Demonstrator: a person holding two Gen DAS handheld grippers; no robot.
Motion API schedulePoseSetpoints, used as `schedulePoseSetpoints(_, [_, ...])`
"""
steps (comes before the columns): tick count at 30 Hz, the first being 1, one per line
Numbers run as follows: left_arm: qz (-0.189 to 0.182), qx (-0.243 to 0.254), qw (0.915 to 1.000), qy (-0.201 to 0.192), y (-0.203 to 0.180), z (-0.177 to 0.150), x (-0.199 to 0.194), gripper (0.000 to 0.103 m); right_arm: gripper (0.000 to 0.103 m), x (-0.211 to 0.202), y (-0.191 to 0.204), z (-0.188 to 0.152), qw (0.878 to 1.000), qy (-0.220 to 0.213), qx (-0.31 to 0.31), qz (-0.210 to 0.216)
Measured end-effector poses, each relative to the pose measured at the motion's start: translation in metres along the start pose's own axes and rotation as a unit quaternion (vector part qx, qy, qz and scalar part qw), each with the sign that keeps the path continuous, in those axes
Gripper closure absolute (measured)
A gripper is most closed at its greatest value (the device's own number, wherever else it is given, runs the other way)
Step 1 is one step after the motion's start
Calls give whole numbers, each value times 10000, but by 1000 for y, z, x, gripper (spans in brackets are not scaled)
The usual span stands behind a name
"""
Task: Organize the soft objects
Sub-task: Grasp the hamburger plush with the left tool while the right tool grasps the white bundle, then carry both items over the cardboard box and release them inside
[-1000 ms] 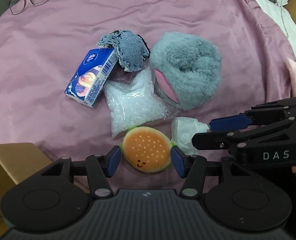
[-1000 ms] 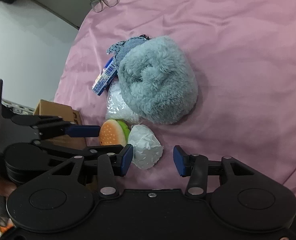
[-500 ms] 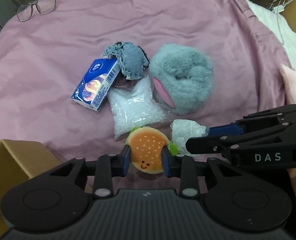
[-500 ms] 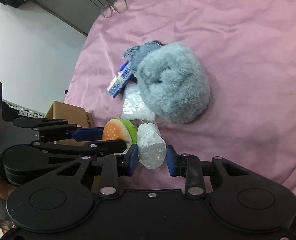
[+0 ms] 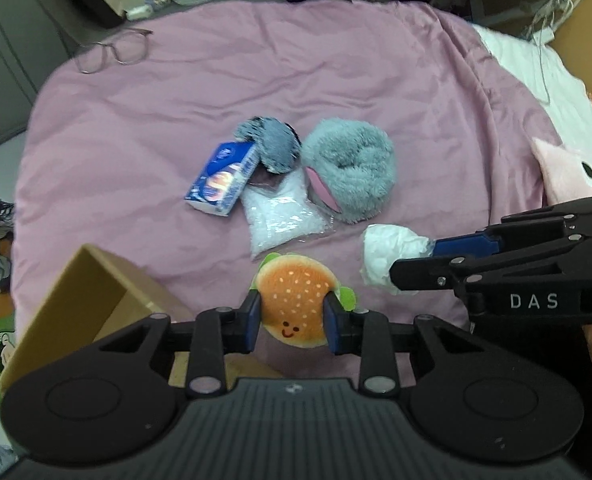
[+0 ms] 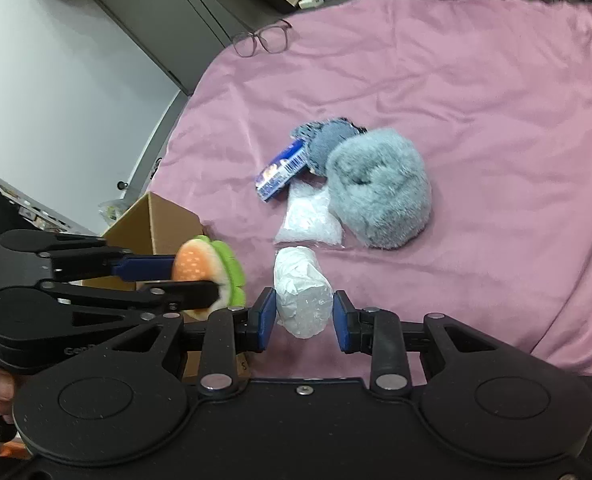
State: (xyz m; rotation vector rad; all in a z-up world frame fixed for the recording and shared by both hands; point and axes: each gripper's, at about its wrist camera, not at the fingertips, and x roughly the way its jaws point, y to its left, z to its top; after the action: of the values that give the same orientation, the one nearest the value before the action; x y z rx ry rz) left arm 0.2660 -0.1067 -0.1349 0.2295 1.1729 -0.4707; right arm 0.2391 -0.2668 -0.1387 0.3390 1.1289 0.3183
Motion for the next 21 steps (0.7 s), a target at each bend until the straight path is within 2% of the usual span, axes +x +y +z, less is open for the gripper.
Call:
schedulePoseSetpoints(11, [230, -312, 9985, -378, 25, -35, -41, 72, 73, -9, 49, -12, 9984, -143, -391, -385])
schedulePoseSetpoints(21, [434, -608, 9955, -575, 62, -66, -64, 72, 73, -7, 103, -8, 9939, -108, -896, -630])
